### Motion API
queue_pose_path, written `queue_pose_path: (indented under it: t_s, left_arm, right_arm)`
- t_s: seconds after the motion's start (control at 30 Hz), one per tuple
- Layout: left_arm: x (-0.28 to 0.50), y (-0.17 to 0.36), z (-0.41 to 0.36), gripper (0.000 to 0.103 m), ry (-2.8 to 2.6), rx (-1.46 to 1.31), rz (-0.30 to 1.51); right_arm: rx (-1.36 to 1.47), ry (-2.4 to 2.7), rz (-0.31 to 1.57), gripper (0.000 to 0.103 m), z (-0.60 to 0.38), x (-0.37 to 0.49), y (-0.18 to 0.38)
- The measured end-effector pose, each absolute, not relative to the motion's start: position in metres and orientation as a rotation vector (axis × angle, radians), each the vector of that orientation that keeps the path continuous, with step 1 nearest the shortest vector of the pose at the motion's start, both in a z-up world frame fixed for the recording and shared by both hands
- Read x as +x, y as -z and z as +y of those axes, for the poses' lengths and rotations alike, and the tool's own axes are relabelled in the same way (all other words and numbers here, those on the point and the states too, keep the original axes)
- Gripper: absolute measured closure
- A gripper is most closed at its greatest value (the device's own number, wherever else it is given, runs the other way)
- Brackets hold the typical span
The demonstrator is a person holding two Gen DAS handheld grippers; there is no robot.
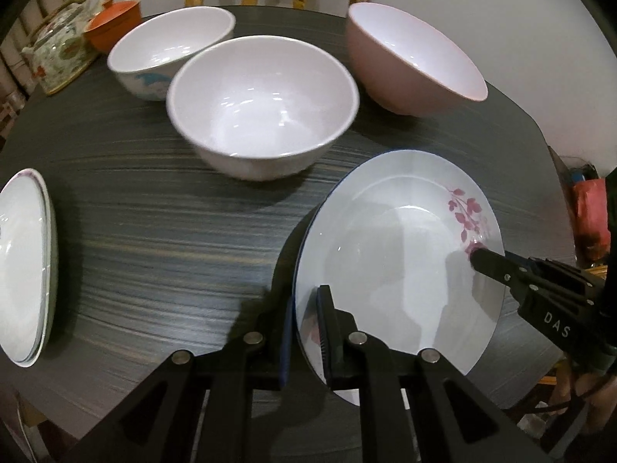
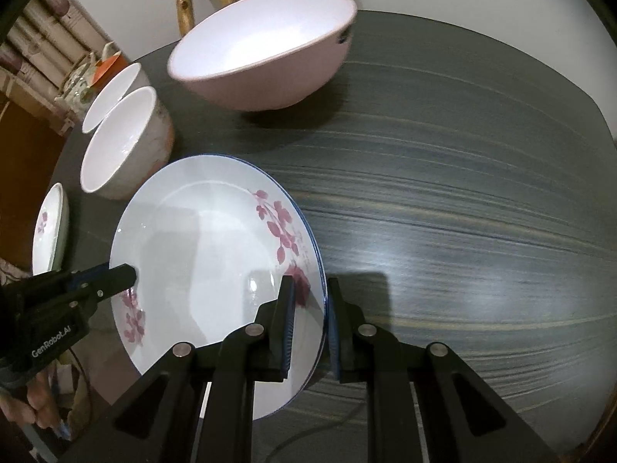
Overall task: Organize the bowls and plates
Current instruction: 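Lift the blossom plate with the left tool and lower it onto the plate stack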
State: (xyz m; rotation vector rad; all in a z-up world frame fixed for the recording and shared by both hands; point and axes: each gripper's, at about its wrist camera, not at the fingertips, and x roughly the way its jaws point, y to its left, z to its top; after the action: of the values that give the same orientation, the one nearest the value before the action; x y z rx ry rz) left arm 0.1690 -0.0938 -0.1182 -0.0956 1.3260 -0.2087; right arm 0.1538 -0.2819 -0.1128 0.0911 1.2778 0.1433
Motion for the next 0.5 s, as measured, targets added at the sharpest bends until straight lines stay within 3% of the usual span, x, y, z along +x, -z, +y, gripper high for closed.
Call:
queue_pose_path:
  t_s: [0.5]
  left_arm:
    - [0.168,0.108,-0.04,0.091,0.157,-0.122,1.299]
  right_arm:
    - [0.056,-0.185,1.273,0.088,-0.227,0.131,0.108]
